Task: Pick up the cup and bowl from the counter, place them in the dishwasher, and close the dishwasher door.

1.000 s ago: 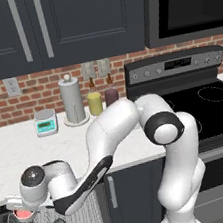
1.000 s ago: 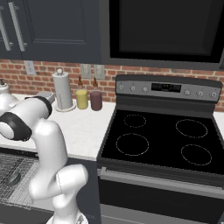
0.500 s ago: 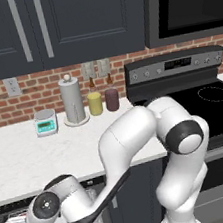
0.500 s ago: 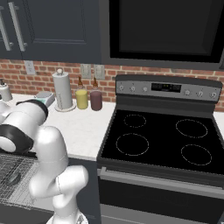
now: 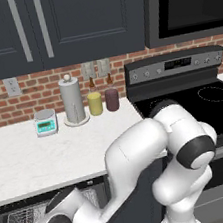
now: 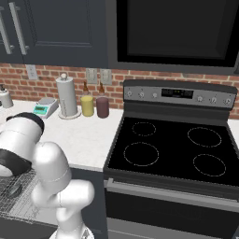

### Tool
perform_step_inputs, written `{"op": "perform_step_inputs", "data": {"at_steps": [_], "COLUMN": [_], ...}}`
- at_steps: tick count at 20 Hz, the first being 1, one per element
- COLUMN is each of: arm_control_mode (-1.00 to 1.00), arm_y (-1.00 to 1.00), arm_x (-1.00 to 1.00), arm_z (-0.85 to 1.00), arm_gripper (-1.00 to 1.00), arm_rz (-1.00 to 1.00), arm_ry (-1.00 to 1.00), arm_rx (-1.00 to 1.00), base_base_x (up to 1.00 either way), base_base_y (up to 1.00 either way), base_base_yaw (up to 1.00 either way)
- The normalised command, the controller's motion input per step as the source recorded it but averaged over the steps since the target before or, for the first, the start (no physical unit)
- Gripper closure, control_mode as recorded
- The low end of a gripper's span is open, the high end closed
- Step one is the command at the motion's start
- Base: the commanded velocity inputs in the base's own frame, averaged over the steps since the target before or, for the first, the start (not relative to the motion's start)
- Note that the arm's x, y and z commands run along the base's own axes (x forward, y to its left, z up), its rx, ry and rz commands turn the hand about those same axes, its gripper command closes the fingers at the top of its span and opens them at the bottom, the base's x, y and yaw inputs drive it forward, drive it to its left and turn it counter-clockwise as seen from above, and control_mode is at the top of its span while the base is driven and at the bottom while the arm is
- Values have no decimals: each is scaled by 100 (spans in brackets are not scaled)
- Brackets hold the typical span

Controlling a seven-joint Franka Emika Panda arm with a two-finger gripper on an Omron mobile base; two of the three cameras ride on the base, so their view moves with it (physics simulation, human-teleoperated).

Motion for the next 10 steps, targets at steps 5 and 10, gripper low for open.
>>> {"op": "perform_step_inputs", "data": {"at_steps": [5, 10], "arm_control_mode": [-100, -100], "arm_y": [1, 13], "arm_x": [-19, 8], "arm_z": [-54, -26], "arm_gripper": [100, 100], "arm_rz": [0, 0], "arm_ry": [-12, 3], "arm_rx": [6, 0], "base_base_x": [0, 0], "base_base_y": [0, 0], "base_base_yaw": [0, 0]}}
